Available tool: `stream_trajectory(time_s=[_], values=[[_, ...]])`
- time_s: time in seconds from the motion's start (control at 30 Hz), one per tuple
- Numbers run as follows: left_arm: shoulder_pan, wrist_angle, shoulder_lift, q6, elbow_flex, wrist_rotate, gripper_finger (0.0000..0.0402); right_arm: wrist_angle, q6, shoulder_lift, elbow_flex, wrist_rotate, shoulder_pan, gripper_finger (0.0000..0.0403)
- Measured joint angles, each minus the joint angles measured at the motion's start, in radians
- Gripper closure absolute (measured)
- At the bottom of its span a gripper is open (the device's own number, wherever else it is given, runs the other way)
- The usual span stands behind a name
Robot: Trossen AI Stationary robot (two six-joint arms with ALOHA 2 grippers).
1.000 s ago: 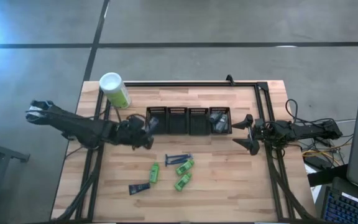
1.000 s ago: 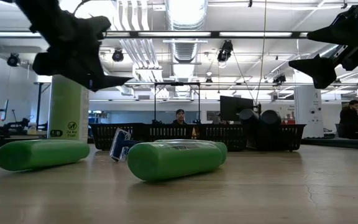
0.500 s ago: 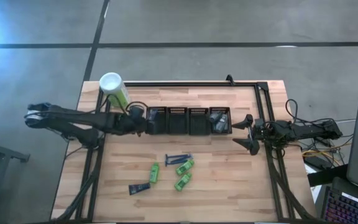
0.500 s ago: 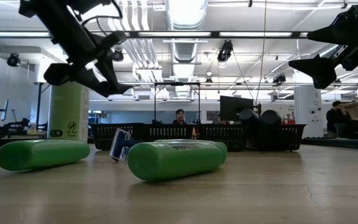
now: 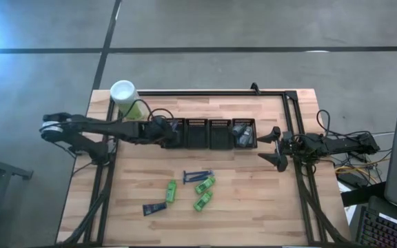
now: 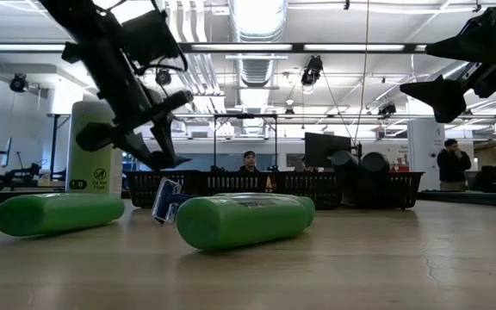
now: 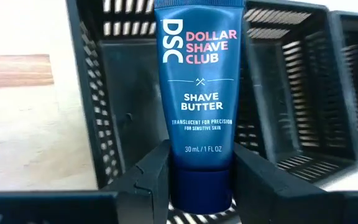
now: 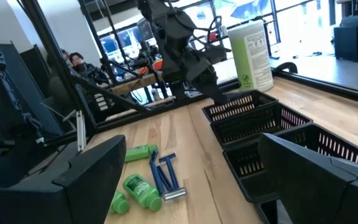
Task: Pick & Place Travel size toiletries
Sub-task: Put the blue shave cream into the left black bin
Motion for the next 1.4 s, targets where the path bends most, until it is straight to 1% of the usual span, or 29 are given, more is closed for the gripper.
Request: stream_trajectory(time_s=[0.13, 0.23, 0.37, 0.53, 0.63, 0.8, 0.97, 1.1, 1.17, 1.3, 1.4], values=[[0.01, 0.025, 0.035, -0.014, 0.0, 0.006, 0.0264, 0.0, 0.0, 0.0, 0.0, 0.0, 0.0, 0.0039], [0.019, 0.057, 0.057, -0.028, 0.0, 0.033, 0.0262, 0.0, 0.0, 0.0, 0.0, 0.0, 0.0, 0.0039], [0.02, 0.058, 0.092, -0.063, 0.0, 0.037, 0.0252, 0.0, 0.0, 0.0, 0.0, 0.0, 0.0, 0.0039], [0.02, 0.061, 0.1, -0.053, 0.0, 0.031, 0.0239, 0.0, 0.0, 0.0, 0.0, 0.0, 0.0, 0.0039], [0.02, 0.063, 0.1, -0.053, 0.002, 0.013, 0.0226, 0.0, 0.0, 0.0, 0.0, 0.0, 0.0, 0.0039], [0.02, 0.063, 0.1, -0.056, 0.002, 0.015, 0.0188, 0.0, 0.0, 0.0, 0.0, 0.0, 0.0, 0.0039], [0.019, 0.058, 0.071, -0.037, 0.002, 0.078, 0.0161, 0.0, 0.0, 0.0, 0.0, 0.0, 0.0, 0.0039], [0.017, 0.041, 0.003, 0.056, 0.002, 0.119, 0.0161, 0.0, 0.0, 0.0, 0.0, 0.0, 0.0, 0.0039], [0.015, 0.016, -0.044, 0.122, 0.002, 0.159, 0.0164, 0.0, 0.0, 0.0, 0.0, 0.0, 0.0, 0.0039], [0.011, -0.104, -0.139, 0.324, 0.002, 0.316, 0.017, 0.0, 0.0, 0.0, 0.0, 0.0, 0.0, 0.0039], [-0.014, -0.206, -0.186, 0.411, -0.001, 0.421, 0.0172, 0.0, 0.0, 0.0, 0.0, 0.0, 0.0, 0.0039]])
